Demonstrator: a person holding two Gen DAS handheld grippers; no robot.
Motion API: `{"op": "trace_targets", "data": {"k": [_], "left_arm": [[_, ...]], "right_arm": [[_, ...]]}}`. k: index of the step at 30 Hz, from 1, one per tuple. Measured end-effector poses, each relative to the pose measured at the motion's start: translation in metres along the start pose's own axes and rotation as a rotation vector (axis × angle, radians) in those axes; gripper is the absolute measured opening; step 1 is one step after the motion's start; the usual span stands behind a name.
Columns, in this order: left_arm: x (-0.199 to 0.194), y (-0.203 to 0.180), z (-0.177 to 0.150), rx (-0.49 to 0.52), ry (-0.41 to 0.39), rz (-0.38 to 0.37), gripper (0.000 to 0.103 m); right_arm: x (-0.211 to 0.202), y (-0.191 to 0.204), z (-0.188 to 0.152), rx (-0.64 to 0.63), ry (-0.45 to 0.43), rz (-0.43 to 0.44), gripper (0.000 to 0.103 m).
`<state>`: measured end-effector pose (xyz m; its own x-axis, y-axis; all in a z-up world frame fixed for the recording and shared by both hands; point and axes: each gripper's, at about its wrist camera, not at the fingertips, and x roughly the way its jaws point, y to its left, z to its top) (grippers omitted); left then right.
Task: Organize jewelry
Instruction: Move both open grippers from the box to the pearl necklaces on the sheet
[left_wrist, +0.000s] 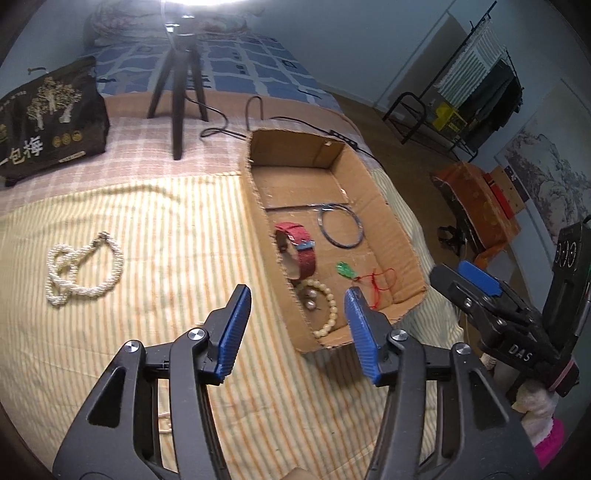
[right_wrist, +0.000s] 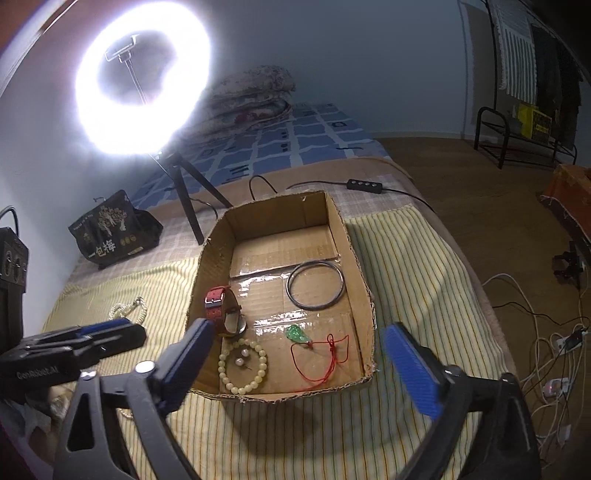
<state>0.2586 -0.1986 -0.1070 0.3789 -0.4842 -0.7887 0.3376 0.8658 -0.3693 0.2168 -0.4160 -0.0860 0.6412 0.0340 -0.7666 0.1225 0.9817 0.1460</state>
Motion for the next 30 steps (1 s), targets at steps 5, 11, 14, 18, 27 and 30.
{"op": "trace_targets", "data": {"k": [5,11,14,18,27,30], "left_arm": [[-0.008,0.019,0.003,-0.007,-0.018,0.051,0.056],[-0.018,0.048,0.005,-0.022,-0.034,0.113,0.058],[-0.027,0.067,0.006,-0.042,-0.047,0.142,0.058],[-0.04,0.094,0.006,-0.082,-0.065,0.176,0.058],[-0.057,0.146,0.005,-0.165,-0.07,0.224,0.058],[-0.06,0.162,0.004,-0.199,-0.066,0.235,0.058]], "right_arm": [[-0.001,0.01,-0.003,-0.034,-0.01,-0.025,0.103],[-0.003,0.033,-0.008,-0.102,-0.001,0.005,0.103],[-0.007,0.049,-0.011,-0.144,-0.013,0.037,0.103],[-0.012,0.069,-0.015,-0.175,-0.019,0.096,0.103],[-0.005,0.108,-0.023,-0.198,0.057,0.237,0.103],[0.004,0.124,-0.033,-0.214,0.126,0.276,0.102]]}}
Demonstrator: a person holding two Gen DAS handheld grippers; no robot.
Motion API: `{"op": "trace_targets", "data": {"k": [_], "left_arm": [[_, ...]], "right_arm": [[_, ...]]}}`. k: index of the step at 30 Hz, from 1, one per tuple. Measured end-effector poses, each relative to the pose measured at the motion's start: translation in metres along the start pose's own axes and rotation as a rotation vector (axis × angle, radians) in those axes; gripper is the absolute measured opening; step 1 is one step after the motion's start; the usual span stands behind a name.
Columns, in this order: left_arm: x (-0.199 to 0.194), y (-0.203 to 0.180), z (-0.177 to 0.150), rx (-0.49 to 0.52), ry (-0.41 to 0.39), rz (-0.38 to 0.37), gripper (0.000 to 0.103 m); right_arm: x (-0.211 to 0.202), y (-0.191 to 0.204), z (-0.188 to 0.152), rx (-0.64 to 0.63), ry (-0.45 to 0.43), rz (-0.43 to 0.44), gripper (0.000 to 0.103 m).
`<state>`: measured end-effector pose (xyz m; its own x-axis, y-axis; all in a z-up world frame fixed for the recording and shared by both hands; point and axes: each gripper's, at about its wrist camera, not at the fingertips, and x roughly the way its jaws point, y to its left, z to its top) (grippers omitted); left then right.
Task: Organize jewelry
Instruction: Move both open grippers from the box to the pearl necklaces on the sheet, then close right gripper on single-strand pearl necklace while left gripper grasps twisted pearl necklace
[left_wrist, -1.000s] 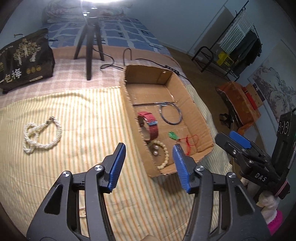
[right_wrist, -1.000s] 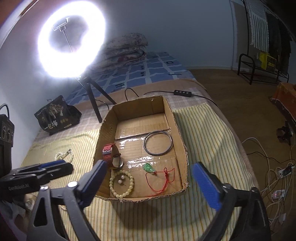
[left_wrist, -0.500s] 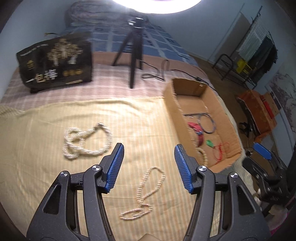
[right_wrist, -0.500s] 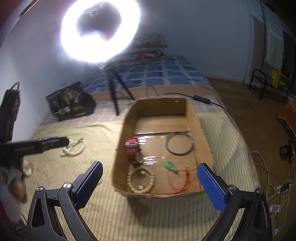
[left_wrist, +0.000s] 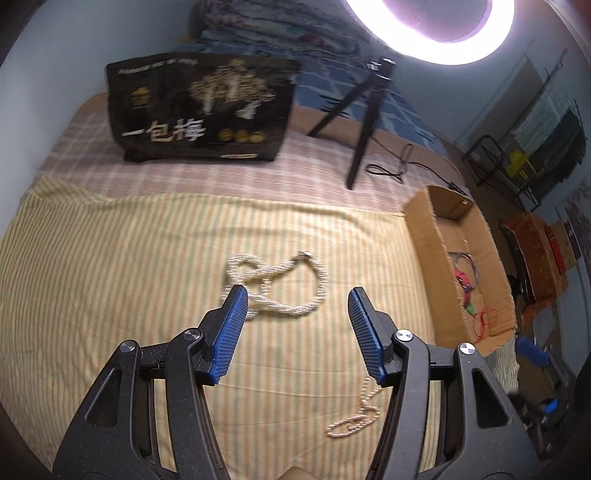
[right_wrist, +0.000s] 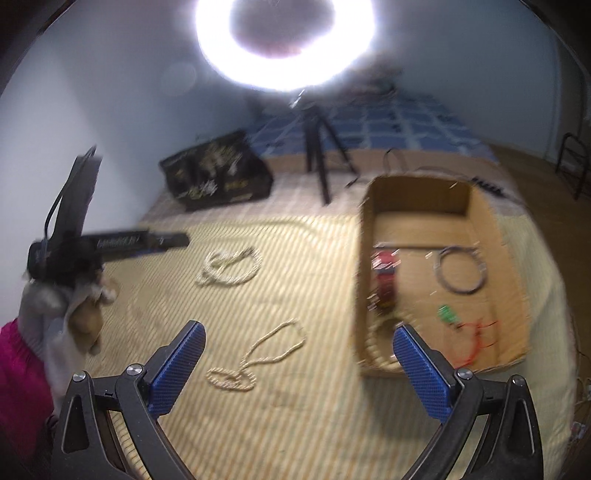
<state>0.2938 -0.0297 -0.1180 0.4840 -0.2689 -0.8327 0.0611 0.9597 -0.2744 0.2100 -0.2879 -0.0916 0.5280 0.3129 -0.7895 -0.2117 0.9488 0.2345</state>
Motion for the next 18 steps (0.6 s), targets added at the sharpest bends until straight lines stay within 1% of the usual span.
{"op": "trace_targets", "data": {"k": [2,4,6,7,9,11,12,13,14,15,18], "left_arm": [[0.003,0.013,0.001,-0.035,0.008,0.003,0.058],[0.007,0.022,0.002,-0.062,0.02,0.001,0.058],[0.013,0.028,0.003,-0.077,0.033,0.005,0.058],[0.017,0.032,0.003,-0.083,0.043,0.007,0.058],[0.023,0.037,0.004,-0.099,0.057,0.01,0.058],[0.029,0.043,0.005,-0.122,0.07,0.008,0.058],[0.032,0.046,0.005,-0.127,0.075,0.007,0.058],[0.036,0.048,0.005,-0.133,0.081,0.01,0.058],[0.038,0.048,0.005,-0.136,0.084,0.011,0.056],[0.042,0.05,0.006,-0.14,0.091,0.013,0.051],[0.051,0.051,0.004,-0.144,0.111,0.012,0.049]], "right_arm": [[0.01,0.007,-0.005,-0.001,0.043,0.023,0.098],[0.023,0.013,-0.011,0.004,0.095,0.032,0.092],[0.037,0.021,-0.017,0.001,0.15,0.05,0.089],[0.043,0.024,-0.02,-0.004,0.17,0.057,0.085],[0.052,0.03,-0.024,-0.006,0.198,0.061,0.08],[0.06,0.035,-0.028,0.0,0.225,0.078,0.08],[0.063,0.037,-0.028,0.003,0.232,0.082,0.077],[0.067,0.04,-0.029,0.006,0.244,0.088,0.071],[0.07,0.041,-0.029,0.008,0.256,0.093,0.069],[0.073,0.042,-0.03,0.011,0.269,0.096,0.066],[0.084,0.044,-0.033,0.023,0.3,0.1,0.057]]}}
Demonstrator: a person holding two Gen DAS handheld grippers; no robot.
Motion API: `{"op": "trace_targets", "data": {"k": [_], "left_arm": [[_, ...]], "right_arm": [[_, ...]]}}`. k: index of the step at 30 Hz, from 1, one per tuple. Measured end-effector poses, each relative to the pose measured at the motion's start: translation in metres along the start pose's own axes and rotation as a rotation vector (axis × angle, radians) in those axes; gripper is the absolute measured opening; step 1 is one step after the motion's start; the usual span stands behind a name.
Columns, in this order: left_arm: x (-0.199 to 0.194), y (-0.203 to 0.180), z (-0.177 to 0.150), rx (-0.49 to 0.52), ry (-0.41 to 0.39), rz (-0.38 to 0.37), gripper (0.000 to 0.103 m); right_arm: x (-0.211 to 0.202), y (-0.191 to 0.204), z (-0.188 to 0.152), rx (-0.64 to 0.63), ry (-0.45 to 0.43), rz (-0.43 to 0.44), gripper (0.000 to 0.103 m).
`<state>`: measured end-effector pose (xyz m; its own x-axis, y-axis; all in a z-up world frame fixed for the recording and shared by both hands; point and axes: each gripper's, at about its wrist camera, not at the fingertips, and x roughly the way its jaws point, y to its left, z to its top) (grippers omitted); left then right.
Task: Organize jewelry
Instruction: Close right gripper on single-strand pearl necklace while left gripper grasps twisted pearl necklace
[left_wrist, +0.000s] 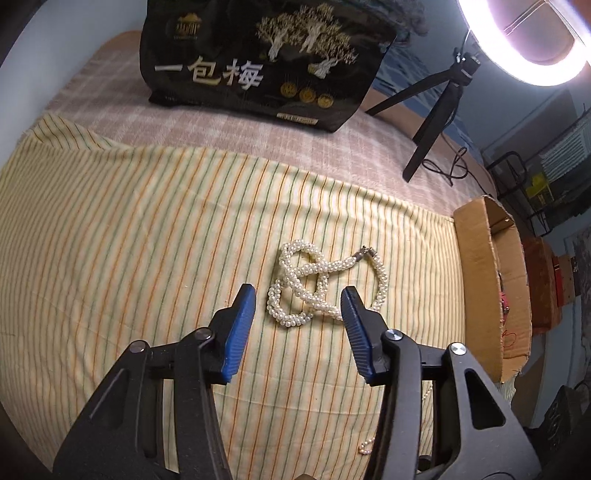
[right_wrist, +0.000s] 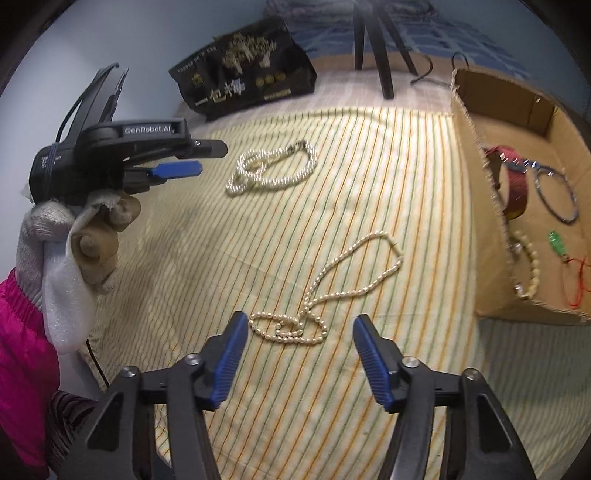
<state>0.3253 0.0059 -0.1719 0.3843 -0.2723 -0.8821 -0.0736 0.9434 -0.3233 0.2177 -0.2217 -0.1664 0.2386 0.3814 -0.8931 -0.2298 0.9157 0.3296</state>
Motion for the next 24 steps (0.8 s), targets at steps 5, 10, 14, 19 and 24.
{"op": "trace_targets", "data": {"k": [5,10,14,19,24], "left_arm": [[0.011,-0.001,0.001,-0.001,0.018,0.001,0.044],[0.02,0.003,0.007,-0.031,0.027,-0.001,0.044],[0.028,0.006,0.008,-0.048,0.036,0.008,0.044],[0.039,0.007,0.007,-0.054,0.055,0.008,0.044],[0.047,0.004,0.005,-0.037,0.06,0.028,0.044]], "right_arm": [[0.014,-0.003,0.0,0.026,0.031,0.007,0.051],[0.024,-0.003,0.001,0.036,0.047,0.002,0.049],[0.033,-0.002,0.003,0.043,0.062,0.001,0.049],[0.043,0.008,0.006,0.009,0.067,-0.029,0.05],[0.051,0.017,0.008,-0.058,0.064,-0.084,0.049]]}}
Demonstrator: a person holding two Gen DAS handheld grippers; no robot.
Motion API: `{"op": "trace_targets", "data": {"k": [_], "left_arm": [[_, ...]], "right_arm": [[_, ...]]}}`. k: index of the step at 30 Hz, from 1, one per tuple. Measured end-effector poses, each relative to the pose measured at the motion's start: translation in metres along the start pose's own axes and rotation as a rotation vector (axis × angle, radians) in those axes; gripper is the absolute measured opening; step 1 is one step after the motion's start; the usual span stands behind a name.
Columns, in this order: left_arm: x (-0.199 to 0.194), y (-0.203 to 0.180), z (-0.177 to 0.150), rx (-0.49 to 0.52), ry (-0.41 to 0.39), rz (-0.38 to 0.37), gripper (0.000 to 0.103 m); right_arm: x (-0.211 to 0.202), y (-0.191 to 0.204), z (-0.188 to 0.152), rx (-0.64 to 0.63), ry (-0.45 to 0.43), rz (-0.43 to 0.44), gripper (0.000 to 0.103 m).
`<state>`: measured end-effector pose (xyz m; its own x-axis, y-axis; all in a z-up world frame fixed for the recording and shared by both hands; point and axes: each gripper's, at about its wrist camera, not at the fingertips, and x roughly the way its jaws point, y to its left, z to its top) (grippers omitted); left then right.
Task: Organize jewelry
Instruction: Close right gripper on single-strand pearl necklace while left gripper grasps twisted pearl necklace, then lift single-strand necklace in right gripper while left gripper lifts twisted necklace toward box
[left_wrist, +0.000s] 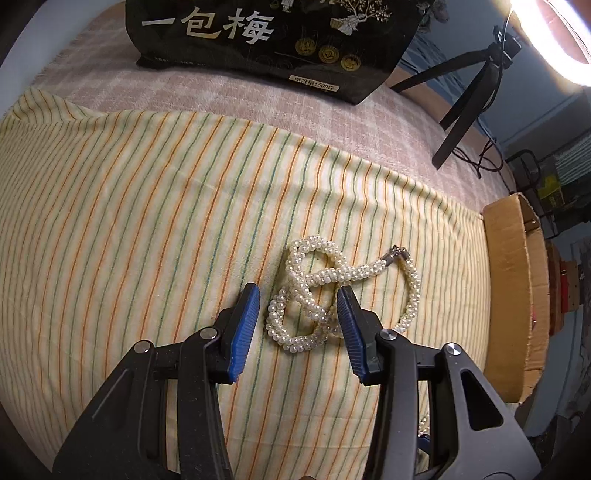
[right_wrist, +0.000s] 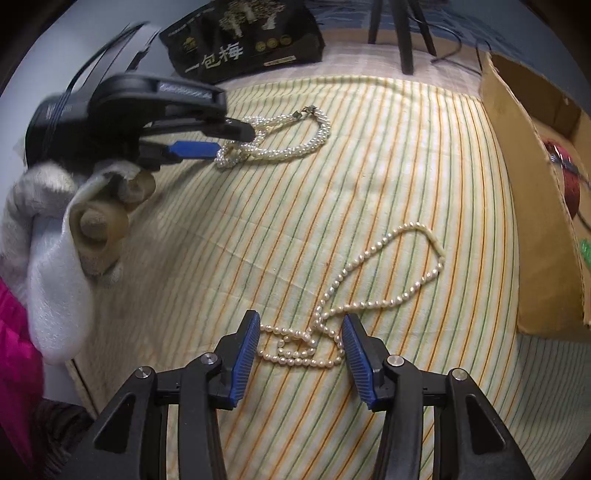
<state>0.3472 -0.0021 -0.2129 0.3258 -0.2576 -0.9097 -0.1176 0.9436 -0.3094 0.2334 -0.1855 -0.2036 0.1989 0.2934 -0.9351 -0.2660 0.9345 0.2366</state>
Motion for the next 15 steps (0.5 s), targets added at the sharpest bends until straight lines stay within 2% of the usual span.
{"op": "trace_targets", "data": {"k": [1,3,6,9,12,15], "left_arm": [[0.0,-0.001,0.0,0.003,-0.003,0.005,0.044],[0.0,-0.001,0.0,0.008,-0.009,0.02,0.033],[0.0,0.001,-0.001,0.02,-0.014,0.046,0.017],[-0.002,0.006,-0.001,0.02,-0.01,0.029,0.008],[-0.005,0.01,-0.002,0.019,-0.01,0.017,0.007],[-0.012,0.011,-0.002,0.024,-0.02,0.001,0.006]], "right_arm": [[0.002,0.002,0.001,-0.009,0.001,-0.009,0.05],[0.004,0.007,0.001,-0.048,-0.004,-0.046,0.046],[0.005,0.013,0.002,-0.098,-0.021,-0.108,0.028],[0.005,0.012,0.003,-0.101,-0.028,-0.129,0.011],[0.004,0.006,0.005,-0.091,-0.033,-0.122,0.002],[-0.002,0.0,0.006,-0.077,-0.041,-0.102,0.001]]}}
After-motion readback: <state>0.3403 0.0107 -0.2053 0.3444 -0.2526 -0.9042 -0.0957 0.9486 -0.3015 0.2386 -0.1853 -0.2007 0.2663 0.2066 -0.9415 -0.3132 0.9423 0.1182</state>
